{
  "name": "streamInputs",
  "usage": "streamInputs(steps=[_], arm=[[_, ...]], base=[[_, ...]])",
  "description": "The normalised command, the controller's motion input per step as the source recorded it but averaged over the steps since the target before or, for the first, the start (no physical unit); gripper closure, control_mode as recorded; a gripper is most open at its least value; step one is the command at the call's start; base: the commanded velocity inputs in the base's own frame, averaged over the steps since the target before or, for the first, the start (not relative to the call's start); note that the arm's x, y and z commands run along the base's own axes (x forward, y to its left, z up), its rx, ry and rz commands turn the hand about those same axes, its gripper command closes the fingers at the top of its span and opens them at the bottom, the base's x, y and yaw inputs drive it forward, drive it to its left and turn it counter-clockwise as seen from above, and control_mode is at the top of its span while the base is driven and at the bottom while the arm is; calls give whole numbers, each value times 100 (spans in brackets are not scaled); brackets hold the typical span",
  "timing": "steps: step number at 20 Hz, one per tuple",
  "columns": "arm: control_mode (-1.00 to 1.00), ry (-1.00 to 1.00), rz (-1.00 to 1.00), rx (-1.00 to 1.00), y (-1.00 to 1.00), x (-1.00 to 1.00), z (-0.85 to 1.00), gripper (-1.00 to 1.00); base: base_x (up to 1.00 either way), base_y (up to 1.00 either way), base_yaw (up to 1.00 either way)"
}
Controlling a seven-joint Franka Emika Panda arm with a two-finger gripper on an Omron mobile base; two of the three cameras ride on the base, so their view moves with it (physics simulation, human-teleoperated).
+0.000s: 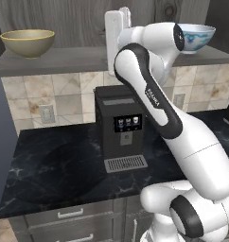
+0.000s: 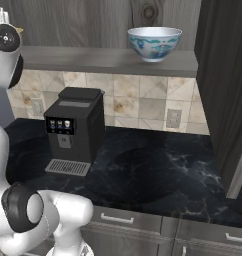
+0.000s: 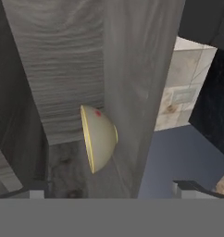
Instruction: Move the bowls from the cabinet to the plates on the dining table.
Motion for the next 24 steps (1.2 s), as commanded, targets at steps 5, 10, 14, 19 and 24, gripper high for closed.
streamInputs(steps=[5,10,14,19,24], arm=[[-100,0,6,1,17,14,-2,-100],[-100,-1,5,0,18,14,-2,-100],[-100,-3,4,0,15,15,0,-100],[-100,-3,4,0,14,14,0,-100],[-100,-2,4,0,15,14,-1,-100]], base=[[0,0,0],[0,0,0],[0,0,0],[0,0,0],[0,0,0]])
